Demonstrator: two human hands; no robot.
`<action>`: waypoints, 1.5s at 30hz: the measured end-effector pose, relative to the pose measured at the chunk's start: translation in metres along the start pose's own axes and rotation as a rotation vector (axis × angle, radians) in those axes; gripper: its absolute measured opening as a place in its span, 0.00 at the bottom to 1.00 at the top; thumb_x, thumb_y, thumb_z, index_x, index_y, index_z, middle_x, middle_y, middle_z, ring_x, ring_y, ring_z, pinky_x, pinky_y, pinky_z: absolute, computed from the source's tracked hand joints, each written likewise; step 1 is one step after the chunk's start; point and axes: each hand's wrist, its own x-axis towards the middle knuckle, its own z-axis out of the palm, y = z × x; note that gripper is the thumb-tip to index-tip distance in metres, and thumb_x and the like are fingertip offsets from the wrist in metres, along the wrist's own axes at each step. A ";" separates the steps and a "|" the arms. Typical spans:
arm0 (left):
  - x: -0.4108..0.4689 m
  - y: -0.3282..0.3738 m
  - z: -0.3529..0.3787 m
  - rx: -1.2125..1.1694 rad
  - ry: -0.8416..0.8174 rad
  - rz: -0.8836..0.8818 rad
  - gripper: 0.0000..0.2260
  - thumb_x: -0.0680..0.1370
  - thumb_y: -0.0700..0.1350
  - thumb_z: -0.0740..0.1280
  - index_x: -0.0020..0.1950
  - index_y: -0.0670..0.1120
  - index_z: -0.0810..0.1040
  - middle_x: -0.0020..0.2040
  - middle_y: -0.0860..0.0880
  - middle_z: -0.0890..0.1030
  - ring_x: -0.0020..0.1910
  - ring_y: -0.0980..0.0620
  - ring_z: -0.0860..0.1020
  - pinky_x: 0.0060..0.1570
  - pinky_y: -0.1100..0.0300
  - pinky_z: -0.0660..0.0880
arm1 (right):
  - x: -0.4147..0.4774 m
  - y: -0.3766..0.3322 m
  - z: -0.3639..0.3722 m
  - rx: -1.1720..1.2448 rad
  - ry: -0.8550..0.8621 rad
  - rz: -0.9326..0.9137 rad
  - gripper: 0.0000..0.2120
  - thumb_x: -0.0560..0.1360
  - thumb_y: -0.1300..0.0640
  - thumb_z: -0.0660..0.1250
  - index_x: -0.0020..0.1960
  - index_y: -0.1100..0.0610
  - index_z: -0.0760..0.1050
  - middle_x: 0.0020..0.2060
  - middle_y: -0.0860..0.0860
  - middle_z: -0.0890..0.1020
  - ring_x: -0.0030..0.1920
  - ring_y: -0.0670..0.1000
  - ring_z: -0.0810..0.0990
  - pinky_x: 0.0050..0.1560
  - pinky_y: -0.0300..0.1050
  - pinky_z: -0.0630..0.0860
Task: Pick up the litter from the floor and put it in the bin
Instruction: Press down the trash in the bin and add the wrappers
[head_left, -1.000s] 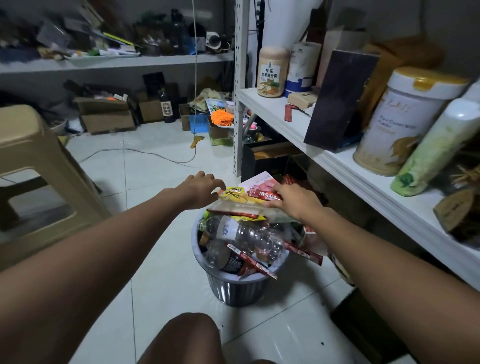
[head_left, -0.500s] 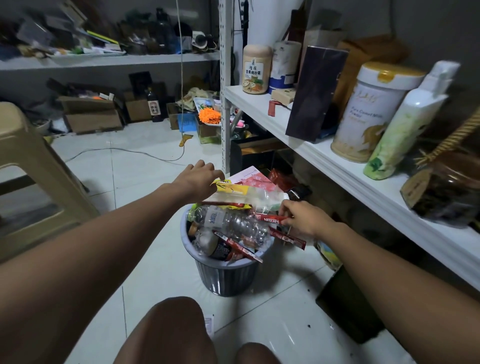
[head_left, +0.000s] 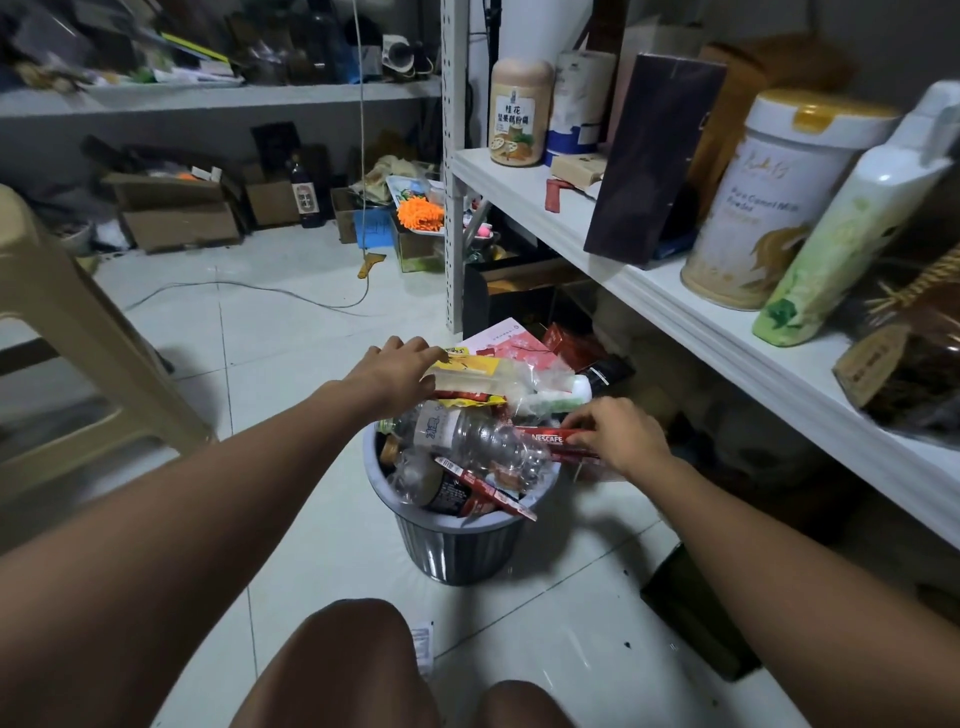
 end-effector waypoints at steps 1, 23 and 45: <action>0.002 -0.001 0.003 0.000 -0.021 0.003 0.20 0.82 0.50 0.56 0.74 0.52 0.62 0.72 0.47 0.66 0.68 0.43 0.64 0.65 0.49 0.62 | 0.001 -0.003 0.001 0.000 -0.004 0.003 0.11 0.74 0.49 0.71 0.55 0.41 0.81 0.53 0.45 0.83 0.55 0.49 0.80 0.47 0.40 0.70; 0.025 -0.007 0.024 -0.022 -0.073 0.097 0.17 0.83 0.52 0.52 0.71 0.55 0.67 0.70 0.52 0.69 0.70 0.48 0.62 0.67 0.49 0.58 | 0.006 0.007 0.036 0.210 0.167 -0.122 0.12 0.73 0.44 0.70 0.53 0.48 0.82 0.48 0.51 0.84 0.48 0.54 0.82 0.42 0.43 0.71; 0.038 -0.003 0.026 -0.068 -0.083 0.084 0.19 0.82 0.49 0.56 0.74 0.54 0.62 0.74 0.50 0.65 0.74 0.46 0.59 0.71 0.48 0.57 | 0.026 0.027 0.041 0.446 0.198 0.154 0.14 0.81 0.52 0.59 0.63 0.58 0.72 0.51 0.57 0.79 0.54 0.58 0.78 0.51 0.49 0.72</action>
